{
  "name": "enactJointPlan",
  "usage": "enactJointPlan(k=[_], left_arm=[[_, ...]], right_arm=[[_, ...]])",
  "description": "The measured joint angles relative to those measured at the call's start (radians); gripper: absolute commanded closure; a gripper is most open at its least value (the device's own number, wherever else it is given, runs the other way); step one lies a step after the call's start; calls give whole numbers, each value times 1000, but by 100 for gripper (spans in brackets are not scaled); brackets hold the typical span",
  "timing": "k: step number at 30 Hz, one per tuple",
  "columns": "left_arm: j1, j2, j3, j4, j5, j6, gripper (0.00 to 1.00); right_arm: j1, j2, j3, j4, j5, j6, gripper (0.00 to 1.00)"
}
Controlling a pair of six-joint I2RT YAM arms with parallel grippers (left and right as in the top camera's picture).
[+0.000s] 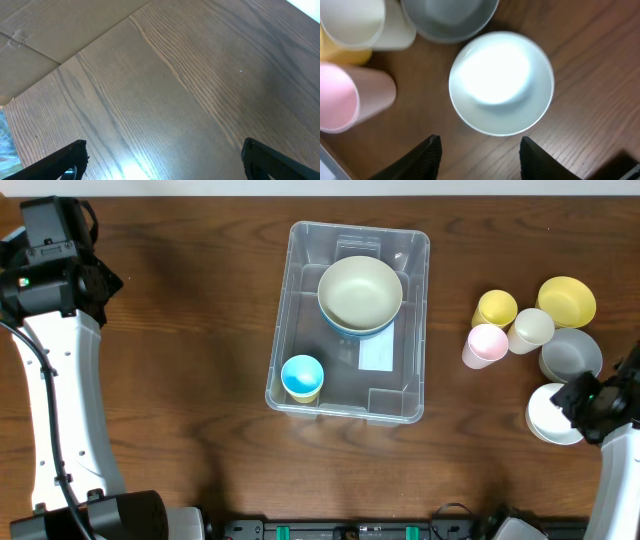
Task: Pack container
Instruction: 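Lower the right gripper onto the white bowl rim and grasp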
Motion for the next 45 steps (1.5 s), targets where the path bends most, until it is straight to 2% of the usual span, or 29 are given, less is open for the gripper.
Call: enactJointPlan(k=[12, 19, 23, 41, 43, 45], left_arm=[[0, 0, 0, 0, 0, 0, 2], [0, 0, 0, 0, 0, 0, 2], [0, 0, 0, 0, 0, 0, 2], [0, 0, 0, 0, 0, 0, 2], [0, 0, 0, 0, 0, 0, 2], [0, 0, 0, 0, 0, 0, 2]], right_arm=[[32, 139, -64, 56, -21, -64, 55], [116, 241, -65, 127, 33, -87, 54], [152, 286, -65, 169, 79, -87, 57], [171, 412, -65, 263, 115, -88, 61], [171, 417, -65, 264, 116, -87, 65], [171, 417, -65, 264, 116, -88, 76]])
